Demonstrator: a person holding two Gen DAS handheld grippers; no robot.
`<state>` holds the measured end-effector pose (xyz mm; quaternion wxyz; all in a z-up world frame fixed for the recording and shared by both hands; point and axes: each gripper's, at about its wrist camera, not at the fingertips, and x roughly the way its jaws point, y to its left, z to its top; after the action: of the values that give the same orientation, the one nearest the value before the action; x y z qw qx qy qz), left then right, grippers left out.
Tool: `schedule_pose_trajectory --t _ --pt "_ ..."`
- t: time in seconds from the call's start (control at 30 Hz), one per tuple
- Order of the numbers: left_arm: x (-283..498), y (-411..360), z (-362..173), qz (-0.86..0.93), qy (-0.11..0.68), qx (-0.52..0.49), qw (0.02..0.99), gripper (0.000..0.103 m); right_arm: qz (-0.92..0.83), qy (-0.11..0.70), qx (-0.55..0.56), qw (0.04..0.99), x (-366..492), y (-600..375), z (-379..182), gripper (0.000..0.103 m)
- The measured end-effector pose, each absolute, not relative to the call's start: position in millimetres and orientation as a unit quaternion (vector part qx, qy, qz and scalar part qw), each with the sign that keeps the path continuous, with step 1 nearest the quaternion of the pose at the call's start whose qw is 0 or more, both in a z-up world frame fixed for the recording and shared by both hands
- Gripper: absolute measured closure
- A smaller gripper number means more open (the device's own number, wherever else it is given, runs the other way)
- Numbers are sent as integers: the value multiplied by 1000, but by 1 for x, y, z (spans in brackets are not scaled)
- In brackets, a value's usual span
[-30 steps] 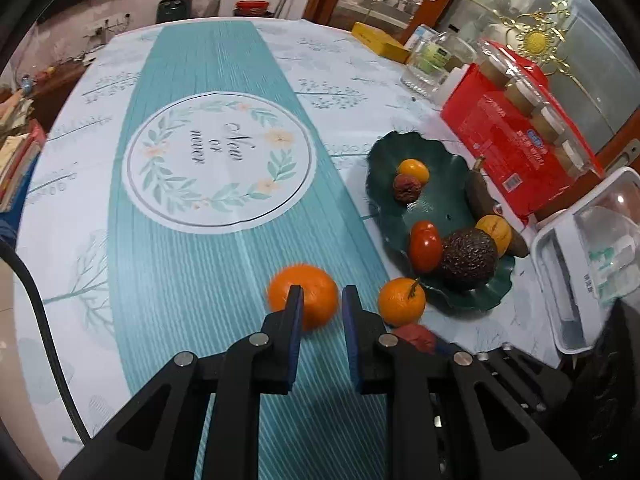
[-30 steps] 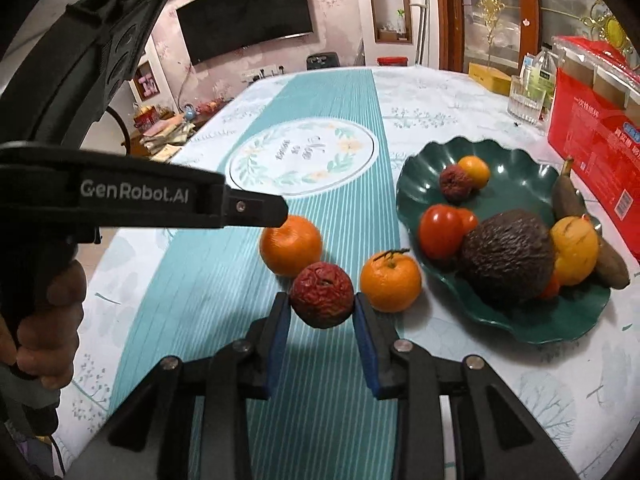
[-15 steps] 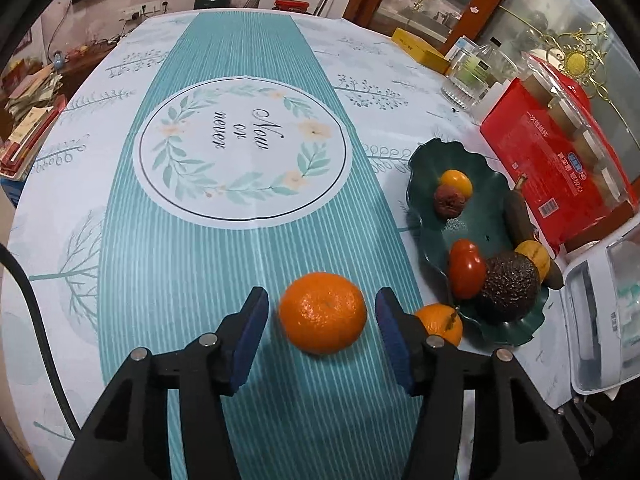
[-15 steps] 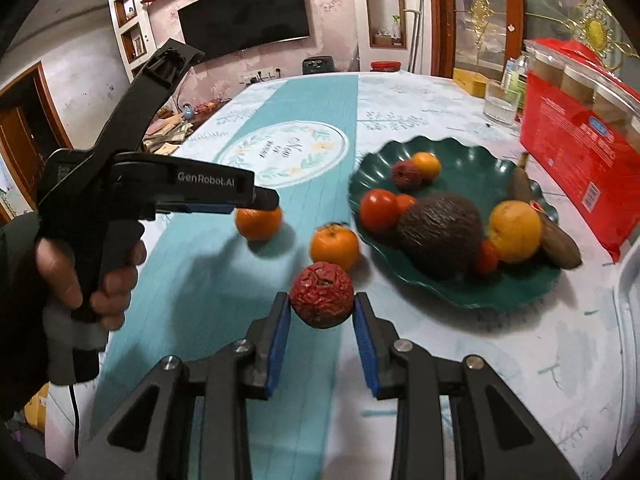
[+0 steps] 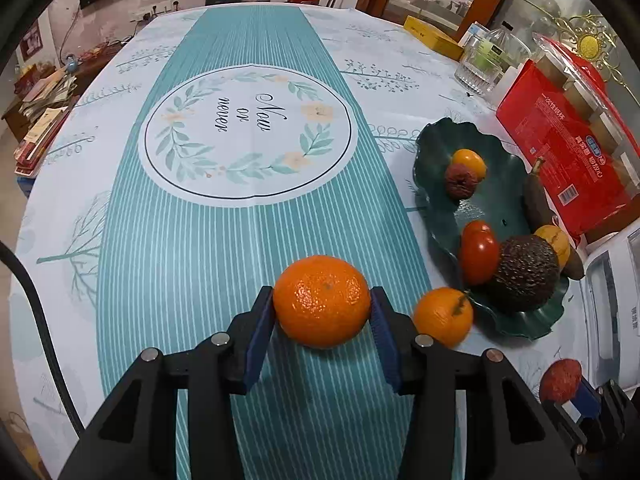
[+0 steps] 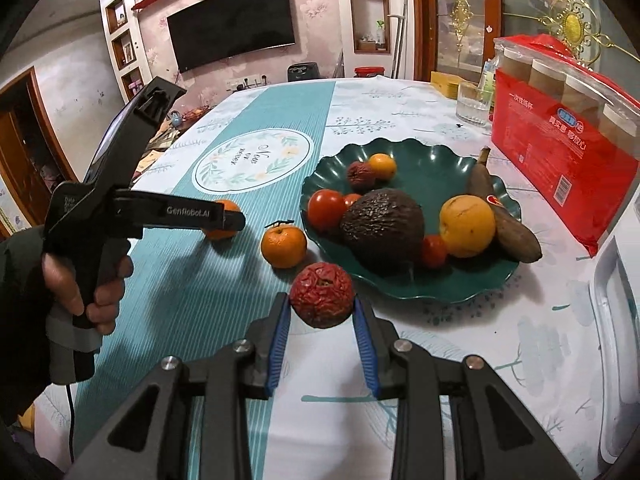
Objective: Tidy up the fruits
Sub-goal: 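Carry the lychee with the right tool while the left tool carries the orange onto the plate, then open, then grasp the small stemmed orange with the left tool and carry it to the plate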
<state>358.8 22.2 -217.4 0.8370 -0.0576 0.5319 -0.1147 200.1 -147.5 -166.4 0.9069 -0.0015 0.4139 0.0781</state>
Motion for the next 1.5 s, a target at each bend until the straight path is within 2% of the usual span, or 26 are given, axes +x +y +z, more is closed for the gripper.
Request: schedule_pose_trajectory --t 0.43,0.63,1.03,1.1,1.2,1.33,1.5 --pt "340 -14 -140 -119 477 -39 870 57 107 379 -19 919 229 -184 -129 71" --pt "342 -46 -121 -121 456 -42 881 57 111 361 -21 926 246 -210 -118 71" --pt "358 -111 -115 -141 453 -41 879 57 111 359 -14 927 270 -253 -121 71" --pt "361 -118 -118 -145 456 -42 877 55 115 362 -9 925 273 -257 -124 71" --pt "363 -119 -120 -139 460 -51 876 44 123 380 -7 917 278 -259 -131 69" --pt "363 -110 -122 -120 469 -60 873 43 137 388 0 911 281 -260 -134 60" --pt "357 -82 -121 -95 474 -76 872 43 140 397 1 907 281 -260 -136 58"
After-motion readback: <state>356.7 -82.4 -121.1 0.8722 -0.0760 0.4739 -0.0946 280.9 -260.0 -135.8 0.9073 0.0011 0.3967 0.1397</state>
